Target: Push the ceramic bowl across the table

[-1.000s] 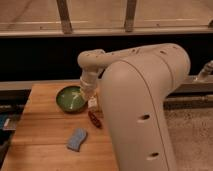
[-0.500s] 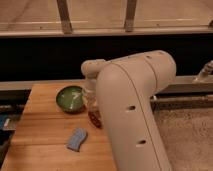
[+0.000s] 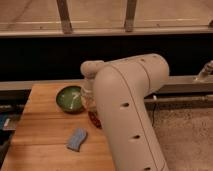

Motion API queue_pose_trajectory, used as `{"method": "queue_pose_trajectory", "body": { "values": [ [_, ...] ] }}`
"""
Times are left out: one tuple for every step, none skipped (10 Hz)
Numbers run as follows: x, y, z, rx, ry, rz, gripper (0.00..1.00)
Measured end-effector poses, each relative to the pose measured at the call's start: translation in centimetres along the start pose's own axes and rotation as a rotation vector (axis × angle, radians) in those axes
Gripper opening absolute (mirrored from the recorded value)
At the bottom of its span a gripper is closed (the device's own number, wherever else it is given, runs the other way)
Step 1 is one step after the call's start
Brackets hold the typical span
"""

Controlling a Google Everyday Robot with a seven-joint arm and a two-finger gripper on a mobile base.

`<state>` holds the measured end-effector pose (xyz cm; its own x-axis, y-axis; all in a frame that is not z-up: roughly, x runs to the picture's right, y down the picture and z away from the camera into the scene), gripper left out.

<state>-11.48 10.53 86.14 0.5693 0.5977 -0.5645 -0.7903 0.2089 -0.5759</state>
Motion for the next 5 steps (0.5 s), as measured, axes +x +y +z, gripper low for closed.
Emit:
{"method": "queue_pose_trajectory", "body": {
  "values": [
    [-0.4,0.1,0.6,-0.004,0.009,-0.005,0.0],
    [-0.8,0.1,1.1,-0.011,0.014,-0.006,0.0],
    [-1.1,0.1,1.5,-0.017,0.018,-0.007,0.0],
    [-1.3,0.0,1.8,-0.02,0.02,-0.007,0.0],
    [-1.5,0.0,2.2,-0.025,0.027,-0.008,0.0]
  ]
}}
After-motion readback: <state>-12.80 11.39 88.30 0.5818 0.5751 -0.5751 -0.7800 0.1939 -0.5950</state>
